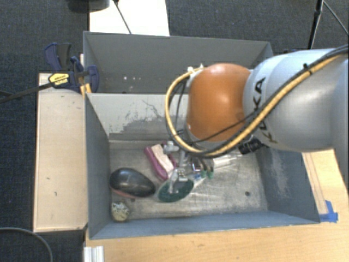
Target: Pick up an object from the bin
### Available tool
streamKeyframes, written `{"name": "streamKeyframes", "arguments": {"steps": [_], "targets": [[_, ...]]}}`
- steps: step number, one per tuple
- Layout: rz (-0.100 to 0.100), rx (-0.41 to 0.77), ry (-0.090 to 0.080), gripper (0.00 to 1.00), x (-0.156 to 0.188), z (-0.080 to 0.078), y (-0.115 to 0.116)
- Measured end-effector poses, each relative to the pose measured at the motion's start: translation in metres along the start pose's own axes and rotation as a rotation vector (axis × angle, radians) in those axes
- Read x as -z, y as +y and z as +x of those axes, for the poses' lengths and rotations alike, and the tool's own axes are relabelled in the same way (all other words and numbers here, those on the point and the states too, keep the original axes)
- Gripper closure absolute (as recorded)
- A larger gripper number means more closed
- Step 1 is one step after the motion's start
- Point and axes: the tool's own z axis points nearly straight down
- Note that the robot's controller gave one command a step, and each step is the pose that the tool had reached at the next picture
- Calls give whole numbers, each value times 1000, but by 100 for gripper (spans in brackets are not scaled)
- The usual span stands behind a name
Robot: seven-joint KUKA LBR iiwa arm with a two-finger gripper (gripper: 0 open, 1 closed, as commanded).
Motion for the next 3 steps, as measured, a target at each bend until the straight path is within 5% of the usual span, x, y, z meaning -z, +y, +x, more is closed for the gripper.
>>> {"name": "streamKeyframes", "arguments": {"steps": [1,2,3], "targets": [[-1,218,-11,0,-99,-26,-28],[-2,216,1,100,-101,-23,-27],[0,191,-8,100,59,-16,-36]]}}
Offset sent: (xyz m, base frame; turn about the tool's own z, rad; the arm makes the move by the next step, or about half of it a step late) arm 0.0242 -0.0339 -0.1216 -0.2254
